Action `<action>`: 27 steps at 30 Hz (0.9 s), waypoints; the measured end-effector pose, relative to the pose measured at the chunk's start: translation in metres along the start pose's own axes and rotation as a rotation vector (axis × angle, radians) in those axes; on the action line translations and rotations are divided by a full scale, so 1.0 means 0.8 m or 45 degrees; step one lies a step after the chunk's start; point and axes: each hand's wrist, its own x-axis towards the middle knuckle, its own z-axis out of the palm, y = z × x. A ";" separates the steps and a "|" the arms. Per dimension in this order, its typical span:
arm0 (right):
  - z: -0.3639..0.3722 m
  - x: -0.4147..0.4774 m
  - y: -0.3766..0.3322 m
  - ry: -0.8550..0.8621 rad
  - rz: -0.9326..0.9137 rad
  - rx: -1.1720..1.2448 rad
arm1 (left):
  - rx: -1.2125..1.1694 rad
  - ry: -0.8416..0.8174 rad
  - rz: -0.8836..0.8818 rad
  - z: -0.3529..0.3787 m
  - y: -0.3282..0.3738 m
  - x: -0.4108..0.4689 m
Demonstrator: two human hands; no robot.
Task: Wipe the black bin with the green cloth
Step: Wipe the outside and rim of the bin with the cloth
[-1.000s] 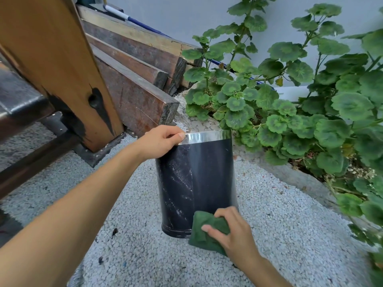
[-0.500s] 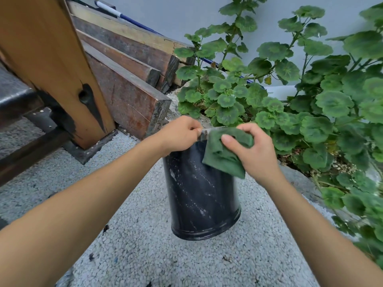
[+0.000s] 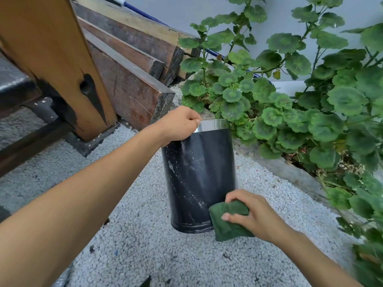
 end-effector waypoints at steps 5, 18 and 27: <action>-0.032 0.036 -0.045 0.139 -0.090 0.107 | -0.132 -0.028 -0.112 0.001 0.000 0.002; -0.062 0.123 -0.103 0.250 -0.329 -0.245 | -0.340 -0.050 -0.247 -0.002 0.000 -0.010; 0.004 0.000 -0.025 -0.228 -0.080 -0.211 | -0.340 -0.081 -0.229 -0.004 -0.003 -0.011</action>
